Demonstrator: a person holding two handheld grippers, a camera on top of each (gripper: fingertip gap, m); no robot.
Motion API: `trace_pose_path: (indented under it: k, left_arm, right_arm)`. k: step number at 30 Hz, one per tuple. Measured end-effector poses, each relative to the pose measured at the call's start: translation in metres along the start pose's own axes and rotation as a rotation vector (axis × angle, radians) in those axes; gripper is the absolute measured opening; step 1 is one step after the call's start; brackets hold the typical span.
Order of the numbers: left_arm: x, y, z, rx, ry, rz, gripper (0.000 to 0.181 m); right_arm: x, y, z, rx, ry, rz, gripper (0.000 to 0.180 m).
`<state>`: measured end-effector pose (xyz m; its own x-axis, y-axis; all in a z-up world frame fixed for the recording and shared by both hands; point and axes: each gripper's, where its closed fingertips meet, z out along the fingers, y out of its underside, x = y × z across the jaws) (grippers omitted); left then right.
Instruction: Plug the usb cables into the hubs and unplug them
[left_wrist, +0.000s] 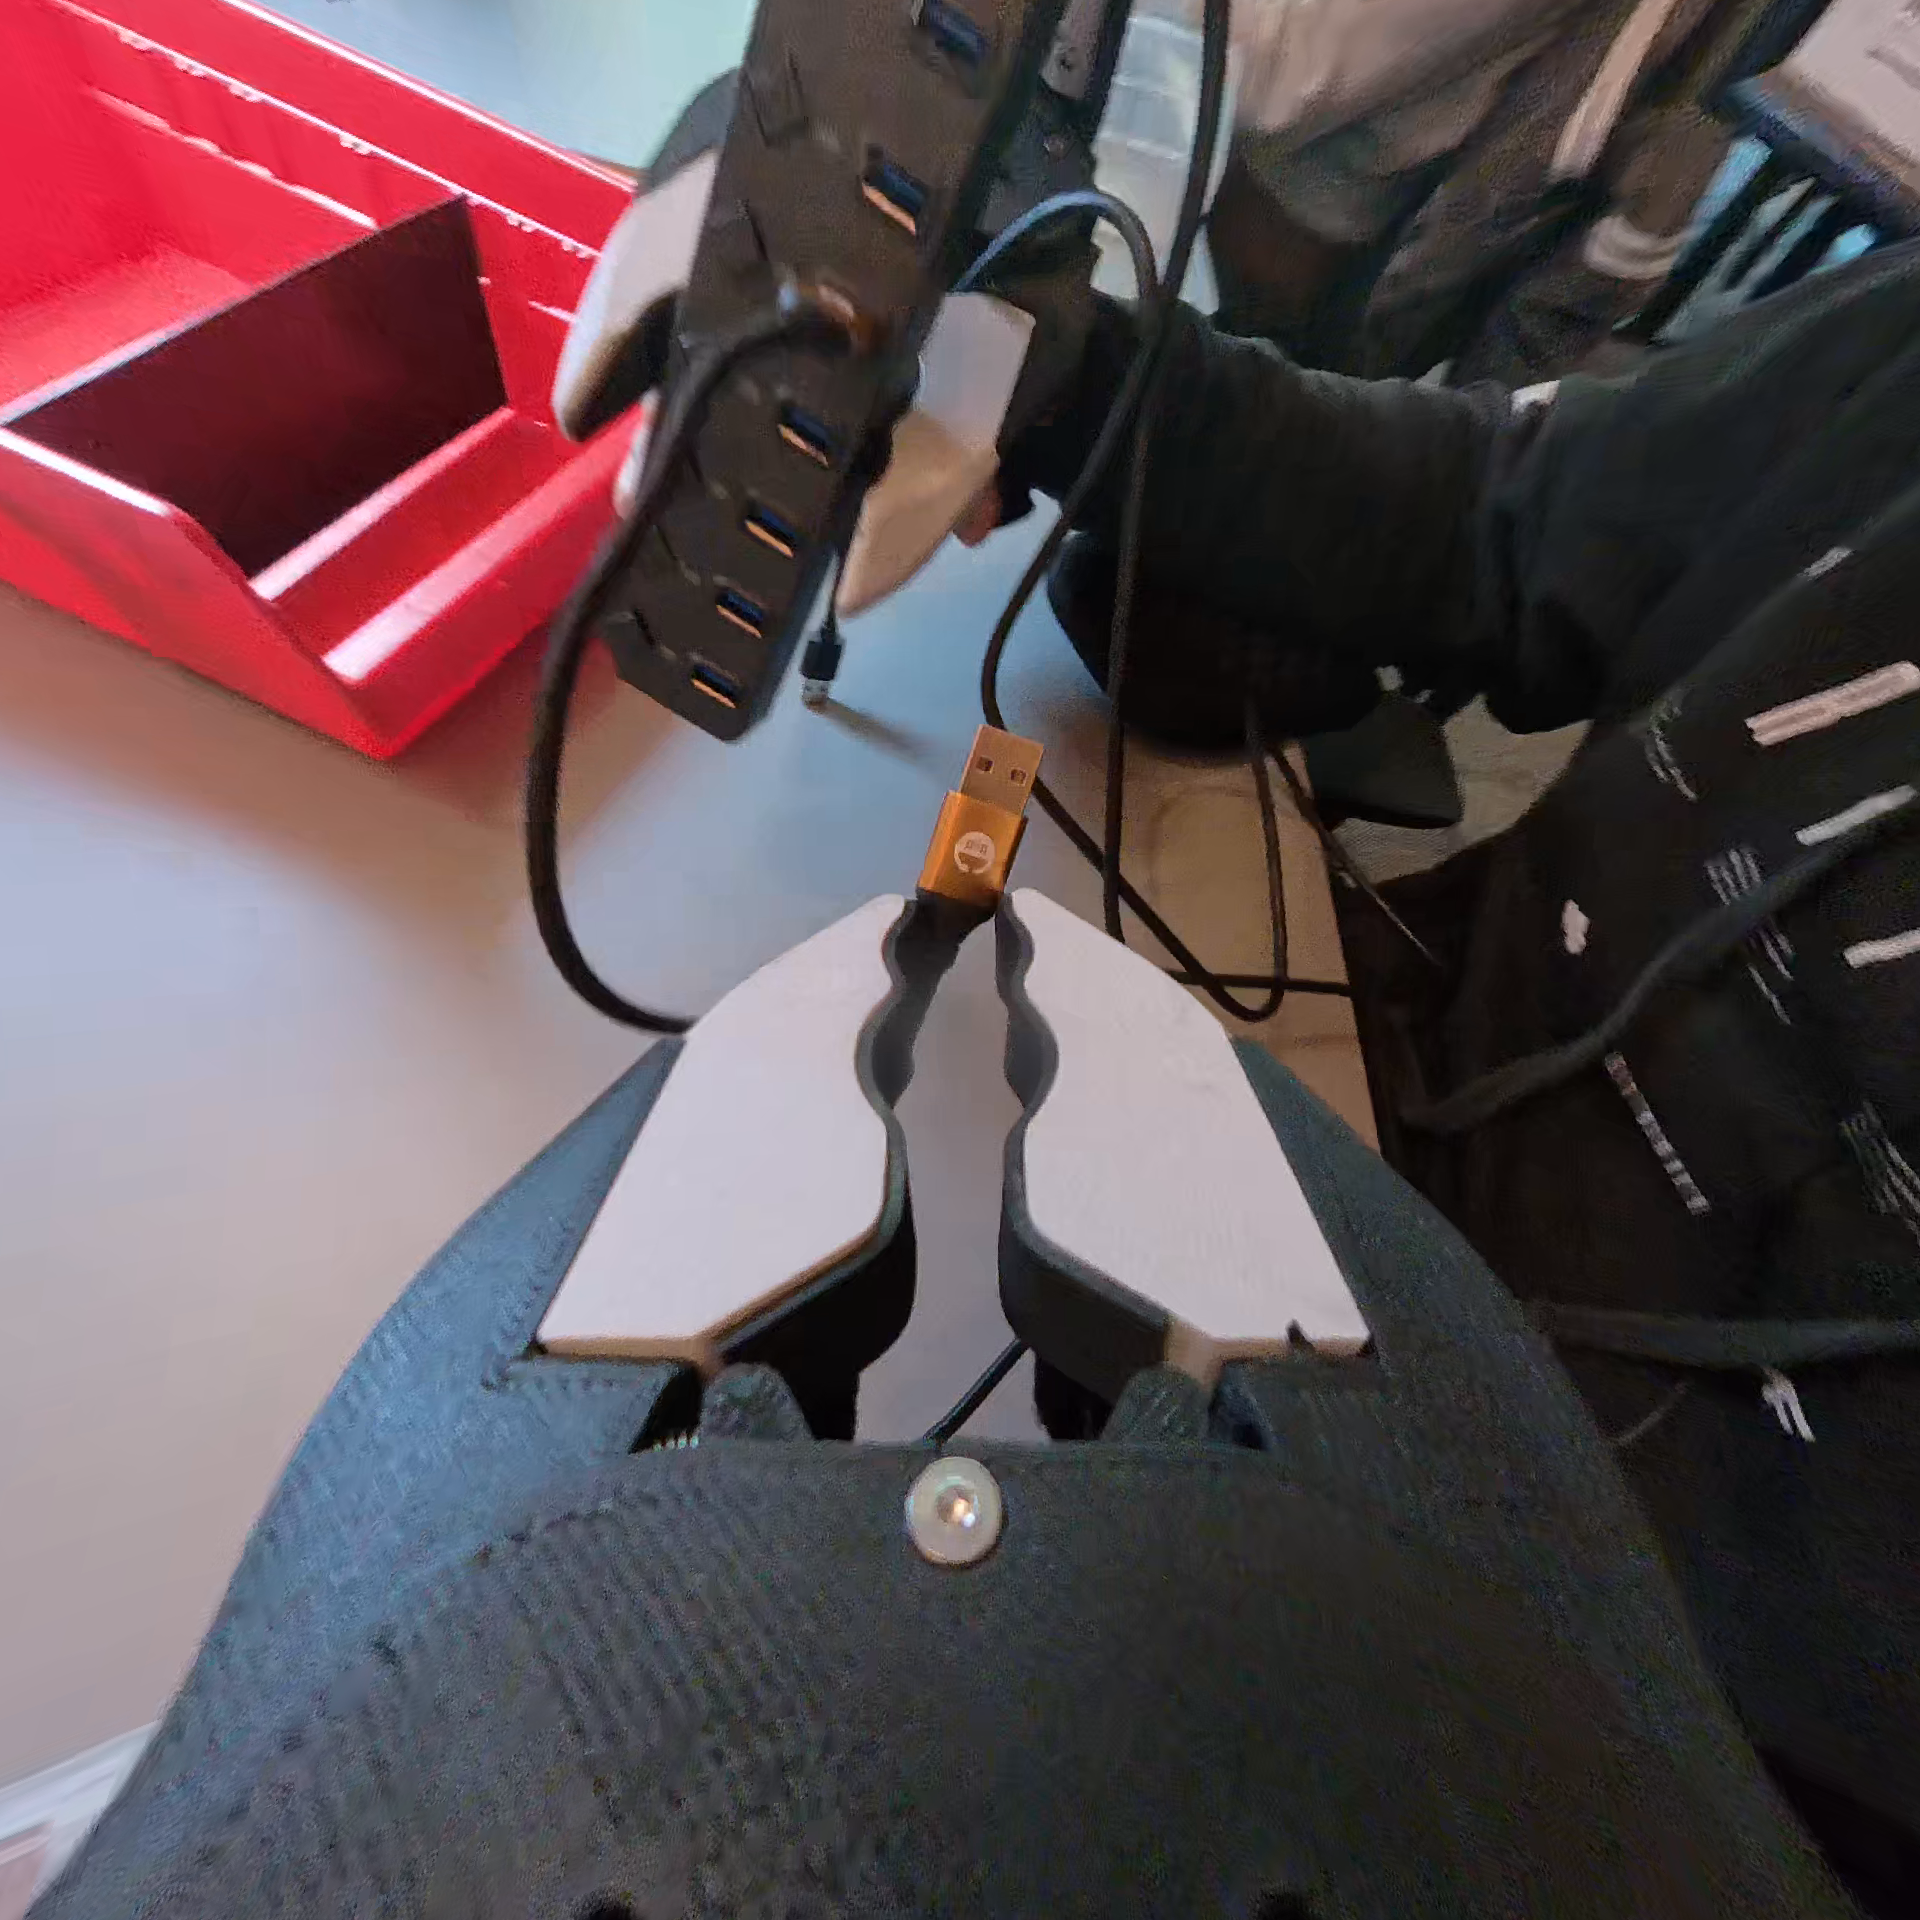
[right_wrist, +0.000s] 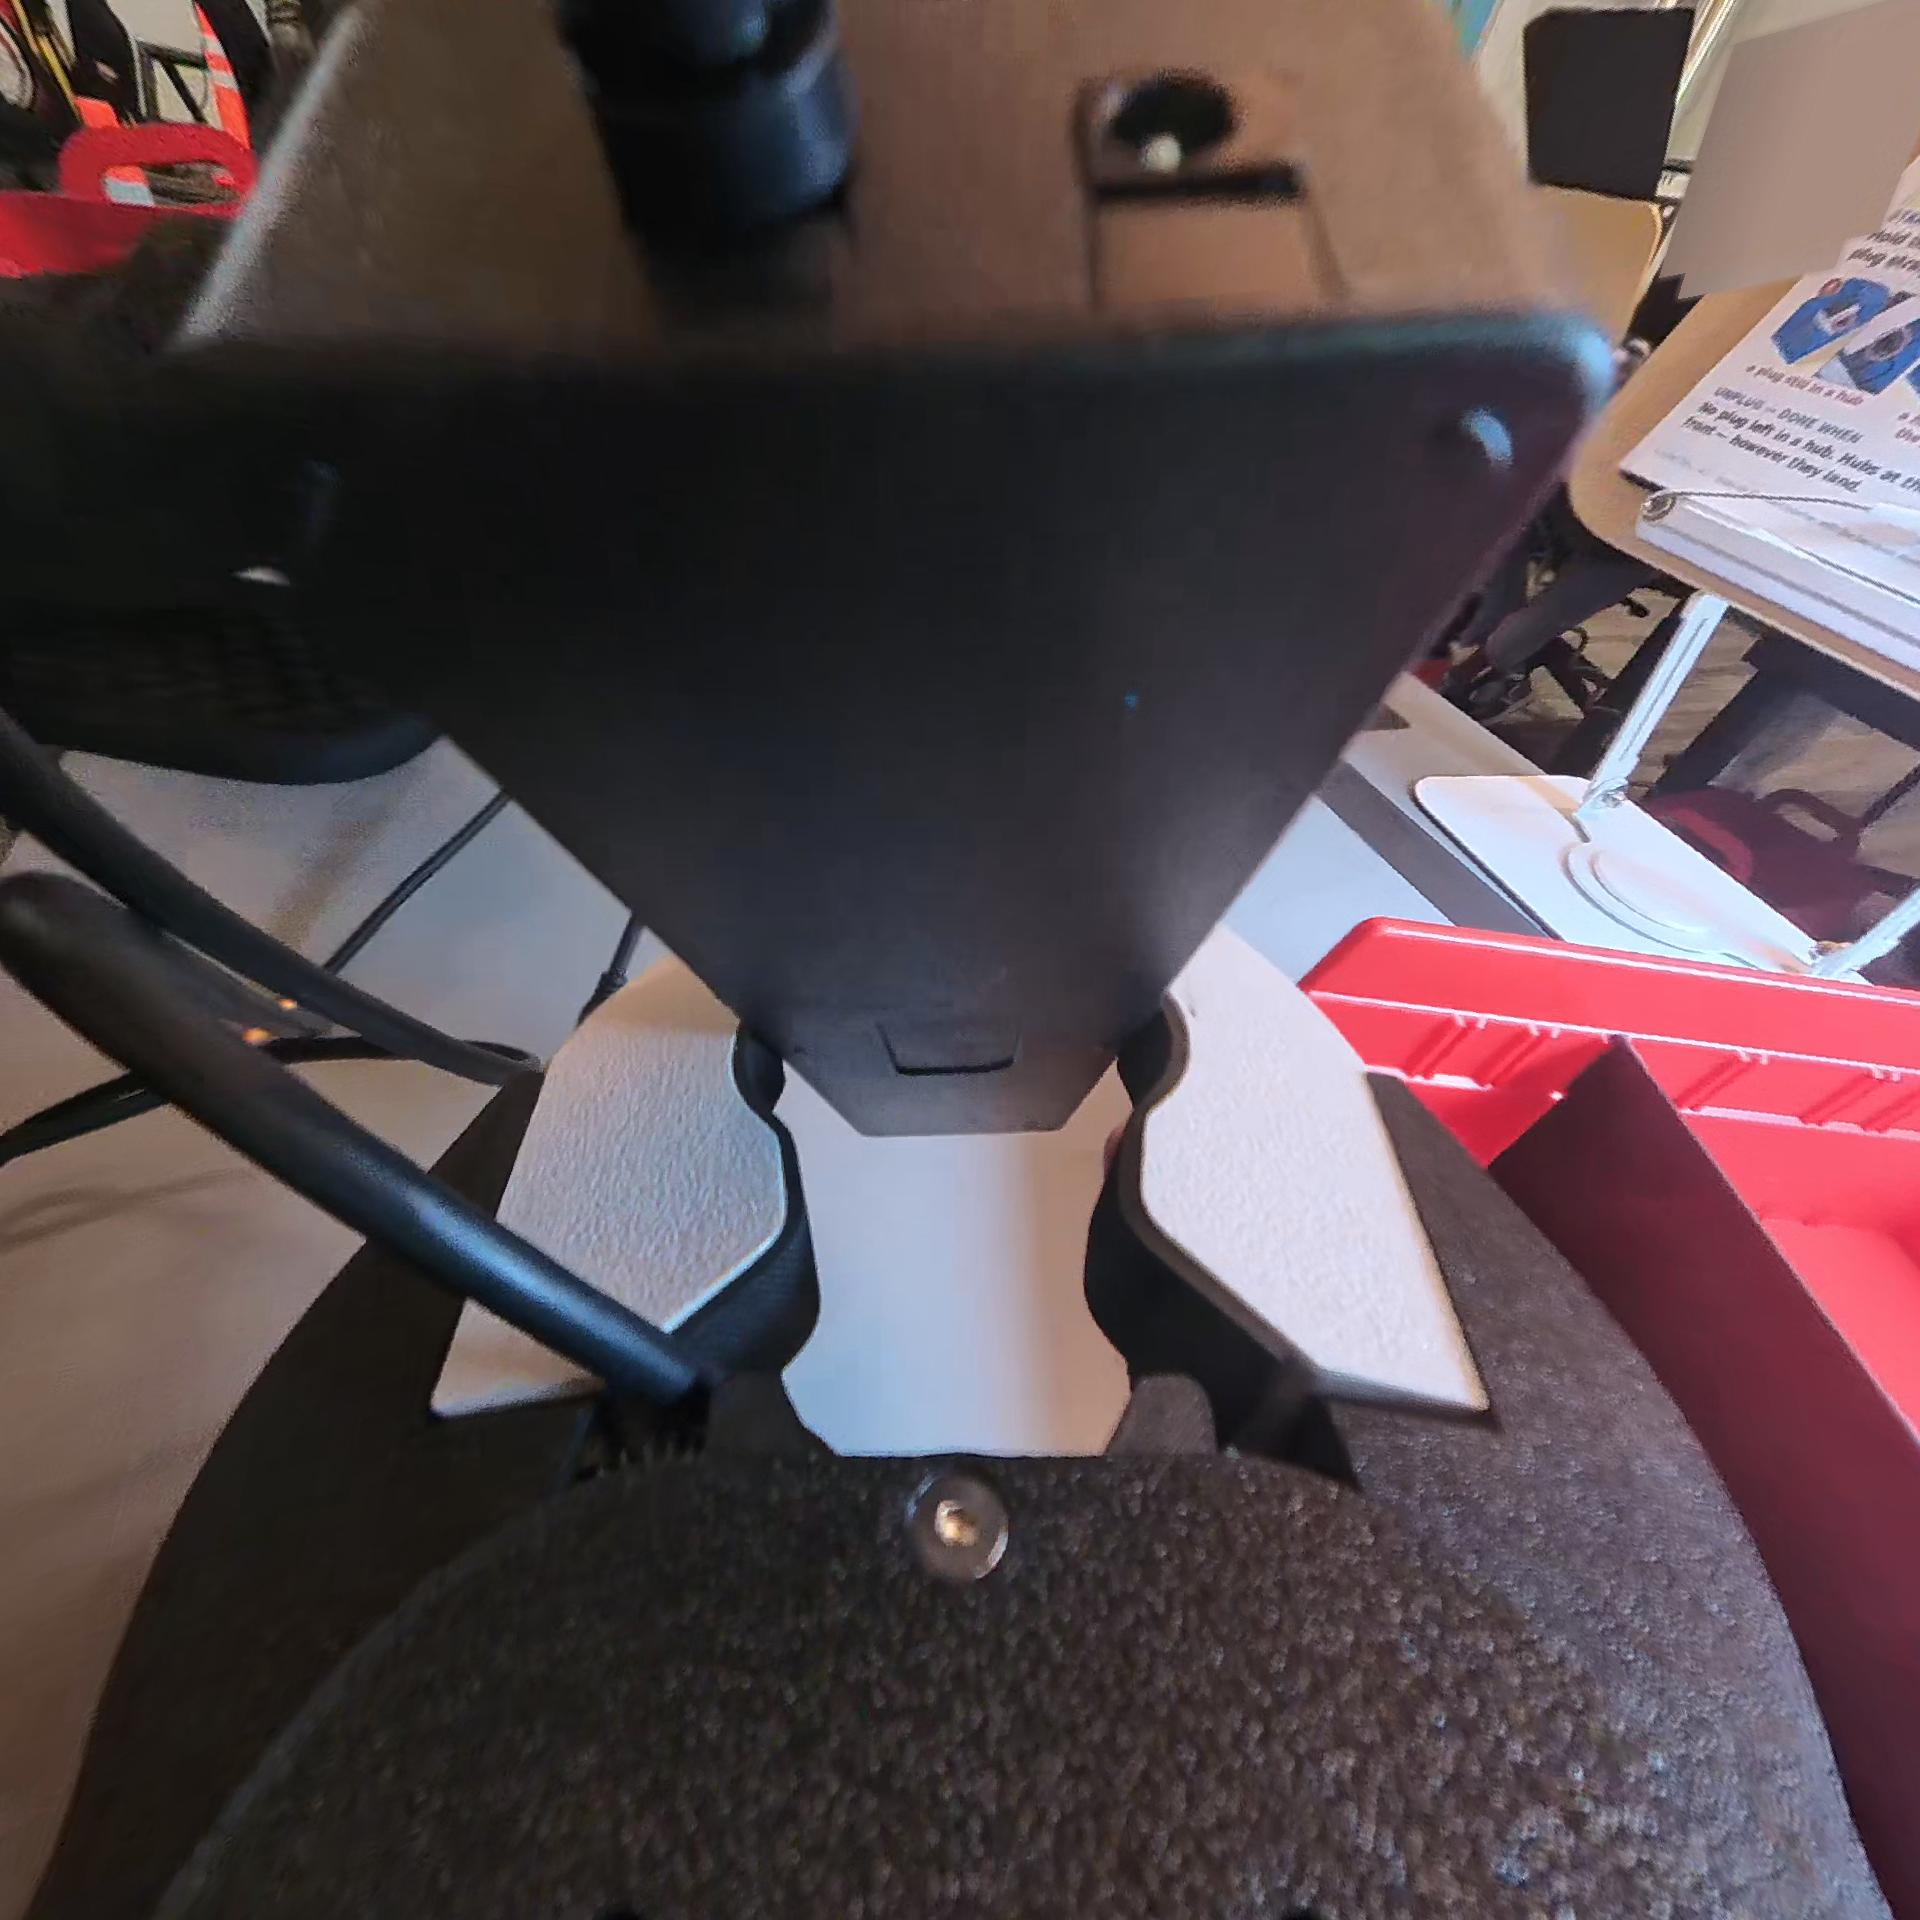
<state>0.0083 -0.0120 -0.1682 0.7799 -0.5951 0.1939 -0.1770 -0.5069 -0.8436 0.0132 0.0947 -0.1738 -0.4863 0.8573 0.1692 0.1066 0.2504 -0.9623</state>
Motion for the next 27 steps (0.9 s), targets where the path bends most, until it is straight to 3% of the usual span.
trace_pose_path:
  k: [6,11,18,27]
  left_arm:
    - [-0.018,-0.027,0.016,-0.225,-0.190,0.117,0.013]
    - [-0.032,-0.023,0.036,-0.392,-0.294,0.228,0.013]
    - [-0.038,-0.013,0.038,-0.432,-0.323,0.286,0.013]
    - [-0.030,-0.014,0.033,-0.441,-0.328,0.318,0.013]
  right_arm:
    - [-0.005,0.017,0.010,-0.086,-0.006,-0.059,0.064]
    - [-0.010,0.032,0.019,-0.219,0.011,-0.170,0.064]
    - [-0.012,0.042,0.032,-0.373,0.036,-0.295,0.064]
    - [-0.014,0.045,0.040,-0.441,0.062,-0.348,0.064]
